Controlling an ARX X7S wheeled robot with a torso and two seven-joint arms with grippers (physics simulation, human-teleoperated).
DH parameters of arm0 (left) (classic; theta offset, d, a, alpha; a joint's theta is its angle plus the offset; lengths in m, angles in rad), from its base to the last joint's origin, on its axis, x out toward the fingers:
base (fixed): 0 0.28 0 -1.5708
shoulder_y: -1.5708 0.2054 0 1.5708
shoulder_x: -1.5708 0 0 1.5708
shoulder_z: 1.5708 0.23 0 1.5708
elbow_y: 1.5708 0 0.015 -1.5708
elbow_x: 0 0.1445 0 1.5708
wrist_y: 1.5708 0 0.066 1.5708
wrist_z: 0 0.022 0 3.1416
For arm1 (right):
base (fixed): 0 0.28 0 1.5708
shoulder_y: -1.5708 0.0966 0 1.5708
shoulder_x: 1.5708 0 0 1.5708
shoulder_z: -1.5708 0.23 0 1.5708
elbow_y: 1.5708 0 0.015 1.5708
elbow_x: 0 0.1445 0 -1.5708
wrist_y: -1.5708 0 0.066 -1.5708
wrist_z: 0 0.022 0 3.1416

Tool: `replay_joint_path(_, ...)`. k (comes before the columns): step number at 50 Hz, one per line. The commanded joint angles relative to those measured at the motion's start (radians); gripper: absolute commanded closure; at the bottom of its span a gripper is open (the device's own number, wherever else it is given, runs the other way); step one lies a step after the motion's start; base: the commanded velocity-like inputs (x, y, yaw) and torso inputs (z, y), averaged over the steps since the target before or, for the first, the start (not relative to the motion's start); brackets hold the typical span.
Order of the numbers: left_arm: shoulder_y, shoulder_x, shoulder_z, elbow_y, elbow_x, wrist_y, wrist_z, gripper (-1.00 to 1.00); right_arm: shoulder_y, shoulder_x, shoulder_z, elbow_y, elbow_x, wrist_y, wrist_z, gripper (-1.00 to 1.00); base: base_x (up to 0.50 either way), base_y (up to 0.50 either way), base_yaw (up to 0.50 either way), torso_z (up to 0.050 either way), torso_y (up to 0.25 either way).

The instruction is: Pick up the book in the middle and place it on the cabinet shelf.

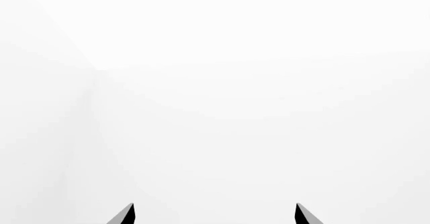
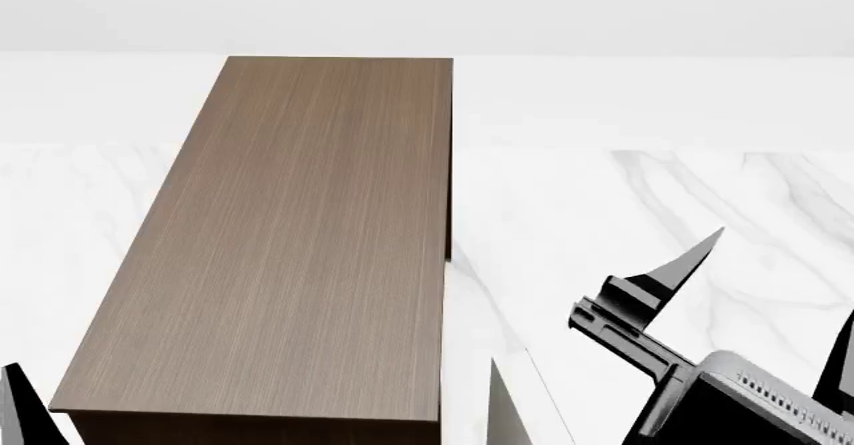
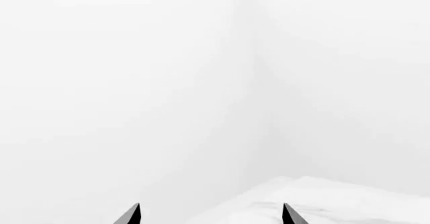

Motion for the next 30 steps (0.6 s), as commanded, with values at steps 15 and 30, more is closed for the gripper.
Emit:
replay_joint_path(15, -0.008, -0.013, 0.019, -0.031, -0.009, 0.010, -0.012, -1.00, 0.064, -0.003, 0.020, 0.074, 0.057, 0.141, 0.217, -1.00, 0.00, 0.00, 0.00, 0.000, 0.000)
replay_joint_path(30, -0.013, -0.018, 0.030, -0.057, -0.006, 0.029, -0.021, -1.00, 0.074, 0.026, 0.010, 0.111, 0.050, 0.141, 0.276, -1.00, 0.00, 0.00, 0.00, 0.000, 0.000)
